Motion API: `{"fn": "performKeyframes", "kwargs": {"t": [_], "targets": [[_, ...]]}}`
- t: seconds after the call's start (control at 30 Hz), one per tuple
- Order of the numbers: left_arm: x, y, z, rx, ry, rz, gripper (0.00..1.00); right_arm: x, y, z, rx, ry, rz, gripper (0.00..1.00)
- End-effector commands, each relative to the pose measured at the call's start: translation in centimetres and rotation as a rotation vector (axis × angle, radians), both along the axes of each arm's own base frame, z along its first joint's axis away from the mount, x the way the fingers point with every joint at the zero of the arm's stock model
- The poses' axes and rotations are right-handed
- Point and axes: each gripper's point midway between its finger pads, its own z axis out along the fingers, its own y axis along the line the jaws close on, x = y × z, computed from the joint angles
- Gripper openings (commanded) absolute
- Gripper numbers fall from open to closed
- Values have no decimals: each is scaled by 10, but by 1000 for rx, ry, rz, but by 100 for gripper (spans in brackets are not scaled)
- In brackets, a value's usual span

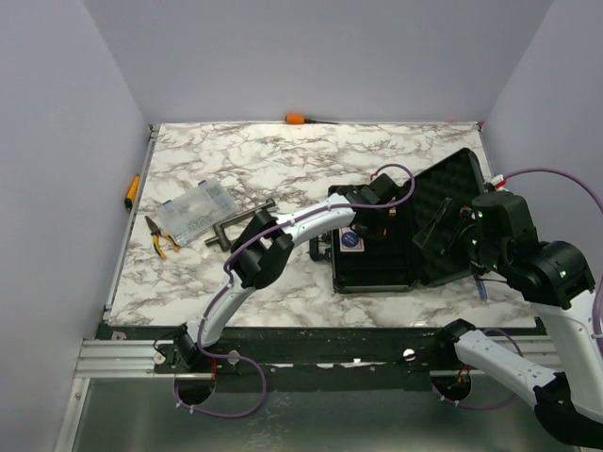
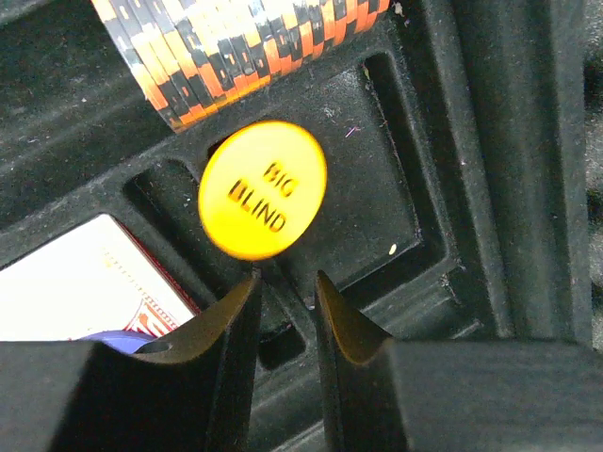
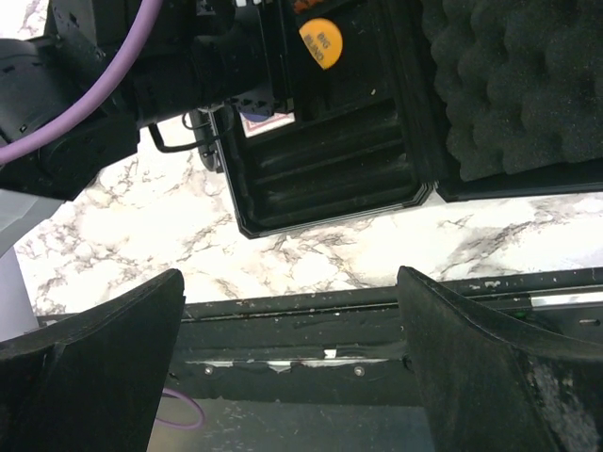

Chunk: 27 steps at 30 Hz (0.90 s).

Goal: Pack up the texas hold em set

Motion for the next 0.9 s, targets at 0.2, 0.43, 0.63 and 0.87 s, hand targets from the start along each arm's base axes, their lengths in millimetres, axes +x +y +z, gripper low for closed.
{"fn": "performKeyframes", "kwargs": {"t": [0.2,0.43,0.63,0.87], "targets": [[-9,-41,17,-116,19,-115,28,-14,-9,-2,-5,26,-30,96],[-42,-57,56,-229,38,-209,30,-11,-11,4,5,-2,-51,96],[-67,-17,94,-259,-15,-215,39,6,-10,21,-1,-56,-74,96],[-84,52,120,-213,-107,-179,51,35,3,42,21,-111,-86,96]]}}
